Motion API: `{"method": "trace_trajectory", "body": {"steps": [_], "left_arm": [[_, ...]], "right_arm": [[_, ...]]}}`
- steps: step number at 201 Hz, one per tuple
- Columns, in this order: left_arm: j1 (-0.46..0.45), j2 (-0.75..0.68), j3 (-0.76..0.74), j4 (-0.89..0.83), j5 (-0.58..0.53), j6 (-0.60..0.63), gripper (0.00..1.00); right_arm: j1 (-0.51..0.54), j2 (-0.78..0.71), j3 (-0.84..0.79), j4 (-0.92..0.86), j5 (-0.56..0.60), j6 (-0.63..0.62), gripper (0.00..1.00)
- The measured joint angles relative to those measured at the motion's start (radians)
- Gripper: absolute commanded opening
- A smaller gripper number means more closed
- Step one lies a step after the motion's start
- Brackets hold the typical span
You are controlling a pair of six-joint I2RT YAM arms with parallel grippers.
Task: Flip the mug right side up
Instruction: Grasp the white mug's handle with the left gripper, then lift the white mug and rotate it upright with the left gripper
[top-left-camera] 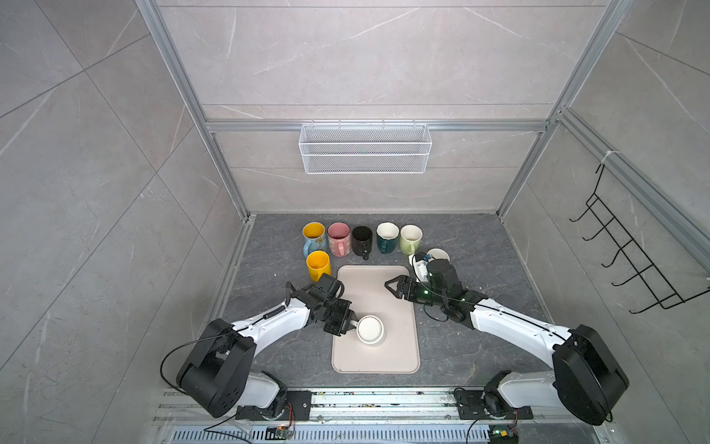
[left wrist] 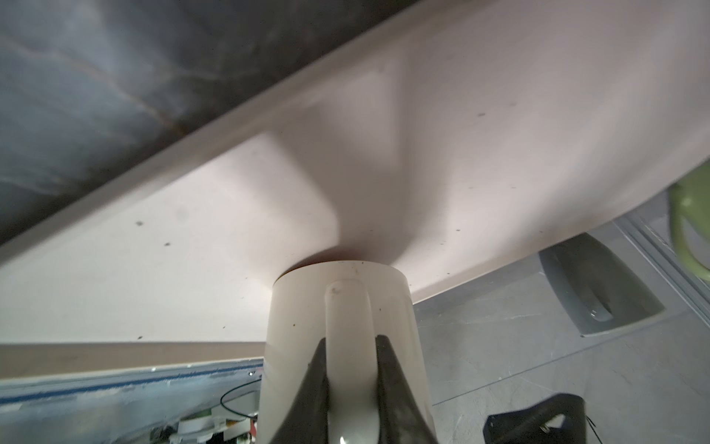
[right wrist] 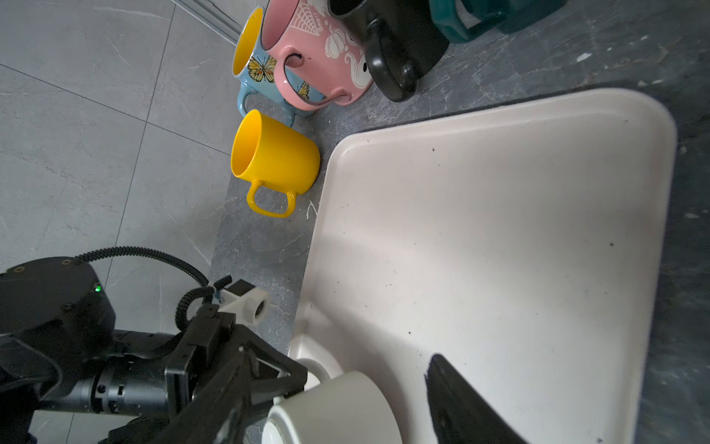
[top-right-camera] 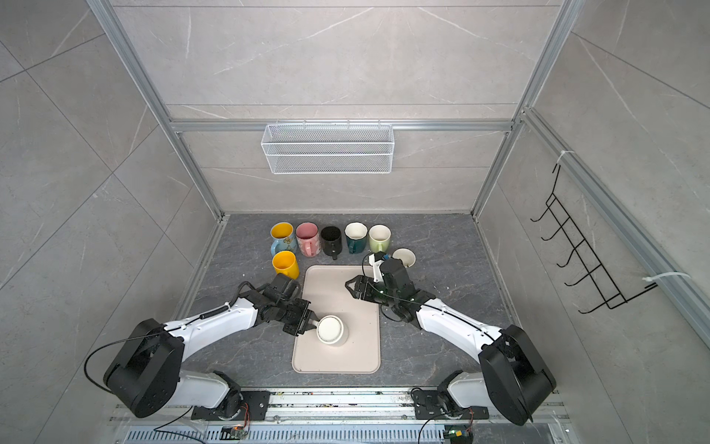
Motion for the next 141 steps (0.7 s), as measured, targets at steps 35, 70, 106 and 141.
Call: {"method": "trace_trajectory", "body": {"steps": [35, 70, 106, 141], "left_arm": [[0.024, -0.114, -0.041, 0.09, -0.098, 0.084, 0.0], [0.032, -0.196, -0.027, 0.117, -0.158, 0.239, 0.0], [0.031, -0.201, 0.066, 0.074, -0.174, 0.468, 0.0], [0.01, -0.224, 0.121, 0.057, -0.208, 0.685, 0.0]], "right_arm": [[0.0, -0.022, 0.0, -0.018, 0.008, 0.0, 0.73], [0.0, -0.045, 0.0, -0.034, 0.015, 0.0, 0.73], [0.0, -0.047, 0.0, -0.05, 0.015, -0.001, 0.72], [0.0, -0.047, 0.016, -0.08, 0.015, -0.005, 0.72]]}}
